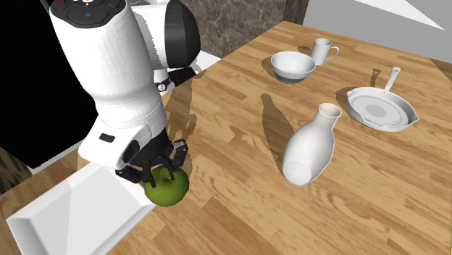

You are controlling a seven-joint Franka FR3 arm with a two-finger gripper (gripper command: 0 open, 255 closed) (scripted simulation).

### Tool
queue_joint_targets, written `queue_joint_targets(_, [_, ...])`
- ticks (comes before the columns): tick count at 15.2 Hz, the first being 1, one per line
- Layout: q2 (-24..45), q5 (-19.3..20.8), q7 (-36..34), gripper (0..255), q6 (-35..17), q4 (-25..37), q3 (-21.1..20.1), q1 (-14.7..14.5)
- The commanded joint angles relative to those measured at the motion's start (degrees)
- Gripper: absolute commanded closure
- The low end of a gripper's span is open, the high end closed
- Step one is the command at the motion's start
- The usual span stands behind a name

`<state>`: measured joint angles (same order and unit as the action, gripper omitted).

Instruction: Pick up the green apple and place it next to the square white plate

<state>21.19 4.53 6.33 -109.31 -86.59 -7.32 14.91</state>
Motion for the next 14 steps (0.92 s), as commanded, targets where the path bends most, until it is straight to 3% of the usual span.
queue_joint_targets(1, [-0.01, 0.00, 0.00, 0, 0.00, 0.00, 0.00, 0.00])
queue_joint_targets(5, [-0.01, 0.00, 0.00, 0, -0.01, 0.00, 0.00, 0.00])
queue_joint_targets(9, [-0.70, -0.18, 0.19, 0, 6.95, 6.27, -0.14, -0.22])
queue_joint_targets(14, [-0.70, -0.18, 0.19, 0, 6.95, 6.27, -0.14, -0.22])
